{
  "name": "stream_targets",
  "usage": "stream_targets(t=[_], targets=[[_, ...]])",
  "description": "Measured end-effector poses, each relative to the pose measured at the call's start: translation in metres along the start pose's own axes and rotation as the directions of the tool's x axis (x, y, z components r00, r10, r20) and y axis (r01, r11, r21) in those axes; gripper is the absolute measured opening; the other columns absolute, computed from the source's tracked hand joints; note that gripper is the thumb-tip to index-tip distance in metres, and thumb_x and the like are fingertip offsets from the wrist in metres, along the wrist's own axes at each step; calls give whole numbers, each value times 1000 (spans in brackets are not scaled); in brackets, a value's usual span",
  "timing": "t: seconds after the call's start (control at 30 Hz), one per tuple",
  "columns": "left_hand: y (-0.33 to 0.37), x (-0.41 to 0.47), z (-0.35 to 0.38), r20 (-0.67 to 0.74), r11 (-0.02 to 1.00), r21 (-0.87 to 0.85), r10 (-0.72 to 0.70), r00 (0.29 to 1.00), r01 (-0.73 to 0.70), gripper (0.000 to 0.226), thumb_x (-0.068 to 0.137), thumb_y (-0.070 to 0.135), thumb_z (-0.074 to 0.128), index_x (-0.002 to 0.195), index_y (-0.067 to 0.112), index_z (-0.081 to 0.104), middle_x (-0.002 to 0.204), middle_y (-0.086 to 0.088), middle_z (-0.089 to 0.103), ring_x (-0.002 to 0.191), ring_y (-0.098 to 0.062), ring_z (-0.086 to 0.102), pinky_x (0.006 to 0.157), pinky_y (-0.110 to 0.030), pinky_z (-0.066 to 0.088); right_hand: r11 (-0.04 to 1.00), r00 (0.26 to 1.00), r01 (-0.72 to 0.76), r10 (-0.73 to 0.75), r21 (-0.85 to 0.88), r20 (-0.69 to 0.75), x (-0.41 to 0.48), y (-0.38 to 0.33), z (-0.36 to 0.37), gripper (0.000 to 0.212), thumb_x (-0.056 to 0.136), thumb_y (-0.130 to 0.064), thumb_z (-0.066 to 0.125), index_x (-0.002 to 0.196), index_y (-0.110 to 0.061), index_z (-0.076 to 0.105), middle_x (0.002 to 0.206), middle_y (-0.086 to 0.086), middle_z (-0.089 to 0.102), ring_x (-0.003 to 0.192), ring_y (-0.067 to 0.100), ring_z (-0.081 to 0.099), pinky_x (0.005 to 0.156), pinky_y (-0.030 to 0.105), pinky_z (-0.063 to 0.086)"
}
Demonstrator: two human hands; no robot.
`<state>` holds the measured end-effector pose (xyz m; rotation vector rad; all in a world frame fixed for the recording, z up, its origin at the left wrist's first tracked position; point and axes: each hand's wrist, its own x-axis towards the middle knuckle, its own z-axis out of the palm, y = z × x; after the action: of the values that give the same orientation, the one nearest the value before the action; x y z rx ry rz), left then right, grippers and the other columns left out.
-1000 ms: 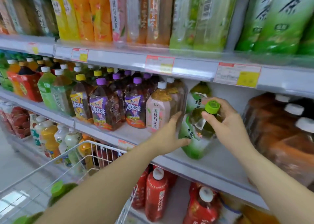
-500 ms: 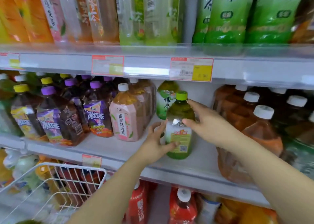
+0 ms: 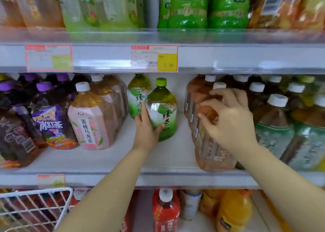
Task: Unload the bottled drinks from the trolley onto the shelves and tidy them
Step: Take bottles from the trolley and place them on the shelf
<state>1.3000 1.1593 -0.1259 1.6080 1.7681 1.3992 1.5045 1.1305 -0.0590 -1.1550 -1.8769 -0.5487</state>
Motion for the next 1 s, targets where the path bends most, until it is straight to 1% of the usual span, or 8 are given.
stream_targets(t=[0.17,0.23,0.3,0.37,0.57,0.83,0.93,1.0], targets=[[0,33,15,-88,938,320,172,981,-136,91,81,-5,56,150,21,4,142,-22,20,115,-41,41,86,-32,41,1000,999,26,-25,17,-32,0,3,1,21,73,-32,63,84,-16,70,103,2,61,108,25,39,57,23,42],[-1,29,27,-59,799,537,355,933,-270,89,75,-3,61,148,27,20,141,-24,27,119,-43,41,83,-43,48,1000,999,18,-18,9,-32,0,2,2,20,73,-32,63,84,-16,71,103,2,60,108,24,38,57,22,42],[-5,22,37,119,558,738,446,887,-380,78,82,14,62,146,35,23,151,-21,15,136,-44,23,97,-53,40,1000,999,16,-16,-3,-32,0,3,3,19,73,-32,65,84,-17,70,103,2,60,108,24,39,56,22,43],[-15,26,45,257,478,799,278,926,-365,66,97,26,43,148,41,3,155,-10,-20,143,-39,-9,109,-56,20,1000,999,20,-21,-15,-30,-1,3,4,19,73,-32,65,84,-17,70,103,2,59,108,24,39,56,23,44],[-10,49,66,289,435,846,116,950,-310,72,98,23,40,147,37,-11,146,-8,-41,139,-38,-24,112,-60,11,999,999,32,-33,-27,-40,-2,5,6,17,75,-31,64,84,-18,70,102,3,59,106,25,41,58,25,47],[-1,72,55,418,496,785,18,908,-372,75,93,29,52,149,33,4,143,-1,-46,139,-33,-28,114,-56,15,999,997,32,-35,-44,-63,-2,6,8,16,74,-30,64,82,-18,70,100,3,59,105,25,42,57,22,42],[8,61,37,479,541,731,29,877,-417,71,92,31,54,150,29,14,151,0,-33,144,-29,-16,114,-55,16,999,997,34,-37,-39,-62,-3,6,8,17,75,-29,62,82,-17,70,101,3,60,106,27,44,60,22,41],[15,46,18,490,571,690,86,868,-445,64,91,32,55,147,29,25,157,-2,-13,145,-29,3,113,-55,18,998,997,43,-46,-43,-66,-4,7,6,18,75,-30,62,83,-16,71,104,4,61,109,30,45,72,30,45]])
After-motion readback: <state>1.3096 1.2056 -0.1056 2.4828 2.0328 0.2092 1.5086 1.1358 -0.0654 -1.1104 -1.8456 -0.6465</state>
